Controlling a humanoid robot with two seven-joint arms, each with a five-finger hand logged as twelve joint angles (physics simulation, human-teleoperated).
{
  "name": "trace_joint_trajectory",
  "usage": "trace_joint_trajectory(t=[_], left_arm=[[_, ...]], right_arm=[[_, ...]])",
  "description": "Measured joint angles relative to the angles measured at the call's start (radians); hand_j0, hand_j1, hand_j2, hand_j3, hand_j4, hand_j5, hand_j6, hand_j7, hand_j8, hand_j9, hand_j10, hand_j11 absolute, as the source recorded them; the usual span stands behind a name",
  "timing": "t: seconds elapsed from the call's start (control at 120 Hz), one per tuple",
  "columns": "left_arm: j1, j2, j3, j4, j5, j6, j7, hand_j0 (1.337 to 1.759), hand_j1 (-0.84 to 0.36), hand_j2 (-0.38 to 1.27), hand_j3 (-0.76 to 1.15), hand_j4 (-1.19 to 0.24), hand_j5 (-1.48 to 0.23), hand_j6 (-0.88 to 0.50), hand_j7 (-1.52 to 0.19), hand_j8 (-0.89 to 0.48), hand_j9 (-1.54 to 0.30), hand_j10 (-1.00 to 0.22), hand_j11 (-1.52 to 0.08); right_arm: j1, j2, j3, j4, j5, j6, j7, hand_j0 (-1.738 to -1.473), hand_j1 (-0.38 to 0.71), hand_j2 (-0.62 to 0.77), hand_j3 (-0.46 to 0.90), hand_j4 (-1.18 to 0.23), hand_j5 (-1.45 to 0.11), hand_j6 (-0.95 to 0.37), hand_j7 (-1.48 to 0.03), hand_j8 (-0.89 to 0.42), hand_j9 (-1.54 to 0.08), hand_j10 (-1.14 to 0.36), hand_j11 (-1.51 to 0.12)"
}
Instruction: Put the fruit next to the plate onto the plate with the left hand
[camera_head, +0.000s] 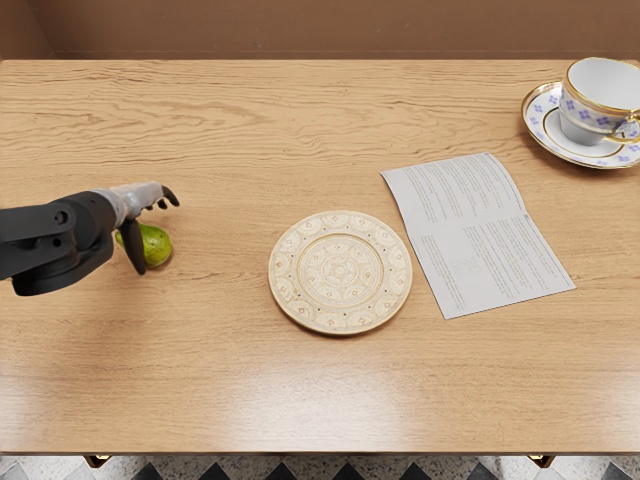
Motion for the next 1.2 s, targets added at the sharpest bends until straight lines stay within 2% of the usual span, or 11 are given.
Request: trace_joint_trajectory(t=[0.708,1.2], left_arm=[[0.018,0.012,0.0,0.0,0.001,-0.002,0.0,1.658,-0.11,0.08,0.0,-0.39,-0.51,-0.39,-0.5,-0.39,-0.5,-0.39,-0.5],[0.022,0.011,0.0,0.003,-0.002,-0.004,0.0,1.656,-0.17,0.07,0.0,-0.47,-0.63,-0.47,-0.63,-0.47,-0.63,-0.47,-0.63]], right_arm=[[0.0,0.0,0.001,-0.01,0.001,0.001,0.0,-1.658,-0.32,-0.01,0.0,-0.03,-0.03,-0.03,-0.03,-0.03,-0.03,-0.03,-0.03],[0.0,0.0,0.001,-0.015,0.001,0.001,0.0,-1.658,-0.32,-0.01,0.0,-0.03,-0.03,-0.03,-0.03,-0.03,-0.03,-0.03,-0.03]])
